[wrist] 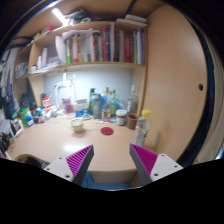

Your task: Pour water

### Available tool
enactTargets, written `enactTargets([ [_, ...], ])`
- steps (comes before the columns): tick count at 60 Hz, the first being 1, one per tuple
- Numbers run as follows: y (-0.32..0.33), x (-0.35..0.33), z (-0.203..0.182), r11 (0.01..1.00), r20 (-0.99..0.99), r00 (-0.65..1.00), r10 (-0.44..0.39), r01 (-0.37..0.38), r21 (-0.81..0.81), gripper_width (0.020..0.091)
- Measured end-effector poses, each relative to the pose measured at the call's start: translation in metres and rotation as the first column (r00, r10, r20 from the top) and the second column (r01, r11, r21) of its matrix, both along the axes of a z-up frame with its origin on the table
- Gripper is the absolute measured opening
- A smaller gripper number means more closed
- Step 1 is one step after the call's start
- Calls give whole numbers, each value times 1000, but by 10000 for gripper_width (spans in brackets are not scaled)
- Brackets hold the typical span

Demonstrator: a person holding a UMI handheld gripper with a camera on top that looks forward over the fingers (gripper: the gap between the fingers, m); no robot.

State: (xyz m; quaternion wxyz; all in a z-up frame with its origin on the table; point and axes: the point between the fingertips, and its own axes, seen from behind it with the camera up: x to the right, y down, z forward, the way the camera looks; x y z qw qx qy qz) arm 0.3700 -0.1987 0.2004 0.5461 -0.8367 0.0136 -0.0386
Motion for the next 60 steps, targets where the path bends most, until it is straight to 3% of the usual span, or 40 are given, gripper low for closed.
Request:
enactTargets([
  [10, 76, 88, -30, 994, -34, 998, -53, 56, 91, 832],
  [18, 136, 139, -68, 993, -42, 998, -50, 55, 106, 833],
  [27, 184, 165, -104, 994, -53, 998, -24, 29, 108, 831],
  [44, 245, 187, -125, 985, 32, 999, 11, -16, 172, 827],
  [49, 258, 188, -130, 982, 21, 1000, 13, -17, 190, 776],
  [52, 264, 186, -134, 981, -5, 1000, 22, -21, 193, 583],
  [60, 270, 192, -134, 978, -12, 999, -43, 45, 202, 541],
])
